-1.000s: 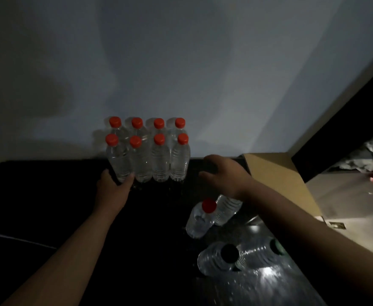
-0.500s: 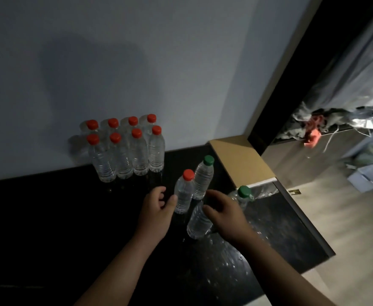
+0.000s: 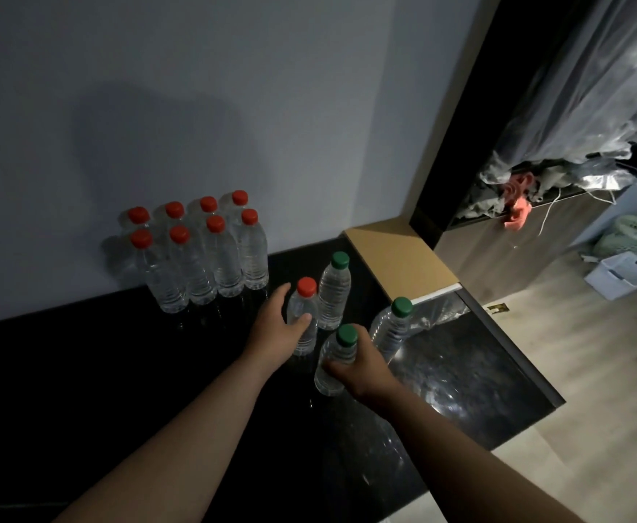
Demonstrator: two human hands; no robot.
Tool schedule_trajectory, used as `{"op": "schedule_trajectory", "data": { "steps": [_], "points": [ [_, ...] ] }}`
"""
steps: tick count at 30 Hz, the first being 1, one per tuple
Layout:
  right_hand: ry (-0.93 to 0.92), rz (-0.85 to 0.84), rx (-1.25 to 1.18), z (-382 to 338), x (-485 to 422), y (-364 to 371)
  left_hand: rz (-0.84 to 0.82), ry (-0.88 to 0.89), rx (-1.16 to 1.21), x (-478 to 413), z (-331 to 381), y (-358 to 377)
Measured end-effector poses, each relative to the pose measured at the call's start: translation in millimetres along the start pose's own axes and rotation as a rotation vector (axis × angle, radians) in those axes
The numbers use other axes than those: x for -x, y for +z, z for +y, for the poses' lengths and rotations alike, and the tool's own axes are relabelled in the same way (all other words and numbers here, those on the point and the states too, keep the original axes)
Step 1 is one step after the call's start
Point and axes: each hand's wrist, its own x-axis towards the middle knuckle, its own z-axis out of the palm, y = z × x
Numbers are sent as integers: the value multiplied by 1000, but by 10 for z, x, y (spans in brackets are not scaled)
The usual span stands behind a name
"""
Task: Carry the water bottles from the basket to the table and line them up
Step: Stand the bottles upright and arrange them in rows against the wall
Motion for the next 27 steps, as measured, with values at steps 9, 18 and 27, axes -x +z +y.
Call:
{"op": "schedule_trajectory", "data": {
  "steps": [9, 18, 27],
  "points": [
    [-57, -95, 49, 203, -231, -91, -13, -142, 138, -324, -94, 217],
    [-179, -255, 53, 350, -316, -321, 287, -88, 170, -203, -227, 465],
    [-224, -276, 22, 427, -138, -647, 540, -52, 195, 604, -208, 446]
  ]
}}
